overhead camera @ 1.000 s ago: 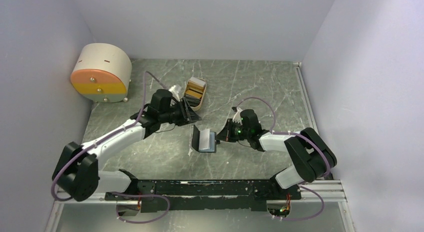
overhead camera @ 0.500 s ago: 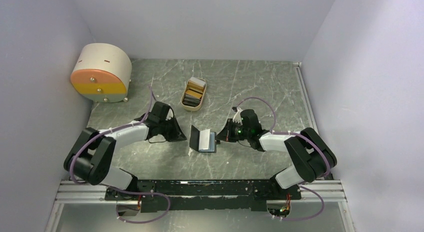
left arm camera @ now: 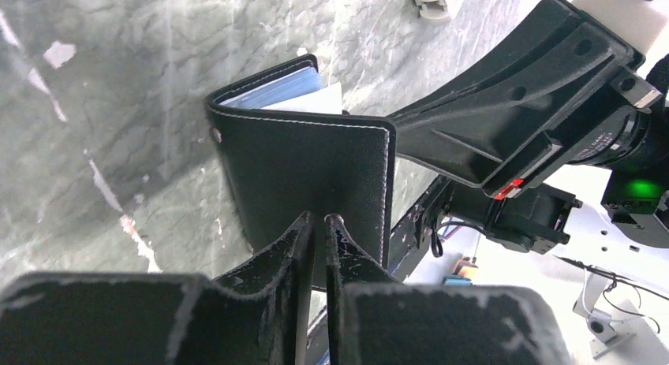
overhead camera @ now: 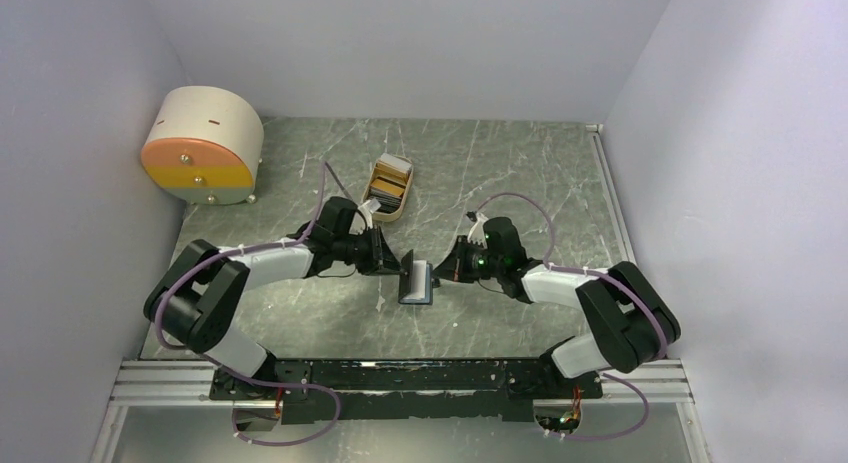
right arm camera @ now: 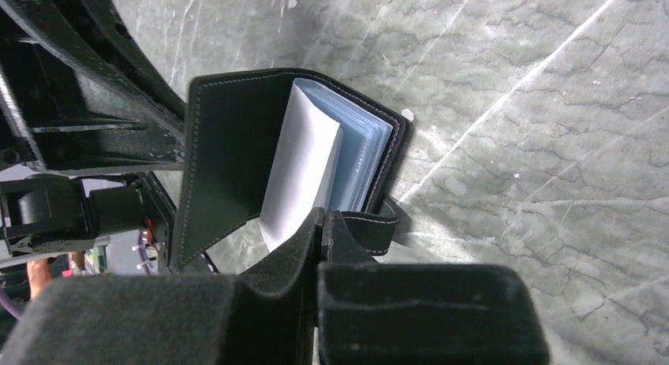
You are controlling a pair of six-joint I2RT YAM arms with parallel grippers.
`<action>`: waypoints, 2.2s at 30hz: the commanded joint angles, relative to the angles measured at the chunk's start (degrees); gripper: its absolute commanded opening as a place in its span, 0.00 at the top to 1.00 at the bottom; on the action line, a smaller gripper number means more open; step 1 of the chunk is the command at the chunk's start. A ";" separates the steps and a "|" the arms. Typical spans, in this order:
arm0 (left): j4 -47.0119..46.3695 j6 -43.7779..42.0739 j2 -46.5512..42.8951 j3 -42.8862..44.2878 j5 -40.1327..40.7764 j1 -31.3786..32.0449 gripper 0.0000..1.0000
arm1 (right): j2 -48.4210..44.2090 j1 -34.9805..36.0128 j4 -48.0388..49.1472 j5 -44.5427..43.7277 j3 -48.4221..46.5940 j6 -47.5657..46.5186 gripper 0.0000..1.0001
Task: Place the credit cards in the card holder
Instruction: Close the card holder at the center of the board.
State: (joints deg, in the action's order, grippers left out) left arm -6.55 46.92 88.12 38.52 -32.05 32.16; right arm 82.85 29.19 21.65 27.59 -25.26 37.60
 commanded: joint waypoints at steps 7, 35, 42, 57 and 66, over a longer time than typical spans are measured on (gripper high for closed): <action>-6.27 -0.63 7.66 3.25 -4.13 1.94 0.83 | -3.46 -0.63 -2.02 -0.92 -1.13 -0.41 1.00; -7.53 -1.89 12.61 3.22 -1.64 2.74 0.82 | 1.78 6.01 -11.73 -9.88 -7.93 -3.76 1.00; -8.04 -1.65 12.61 2.95 -1.77 2.77 0.83 | 1.70 7.27 -12.78 -12.24 -8.05 -4.34 1.00; -8.38 -1.22 13.12 2.66 -1.74 2.78 0.82 | 4.14 8.52 -10.30 -11.62 -8.93 -3.36 1.00; -8.24 -1.28 13.23 2.76 -1.76 2.80 0.82 | 4.15 8.83 -9.73 -12.49 -8.75 -3.12 1.00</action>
State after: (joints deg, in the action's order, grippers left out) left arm -14.22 46.13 101.36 41.91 -34.33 34.61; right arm 86.04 37.28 11.31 16.60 -33.23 34.44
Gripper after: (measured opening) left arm 0.176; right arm 0.009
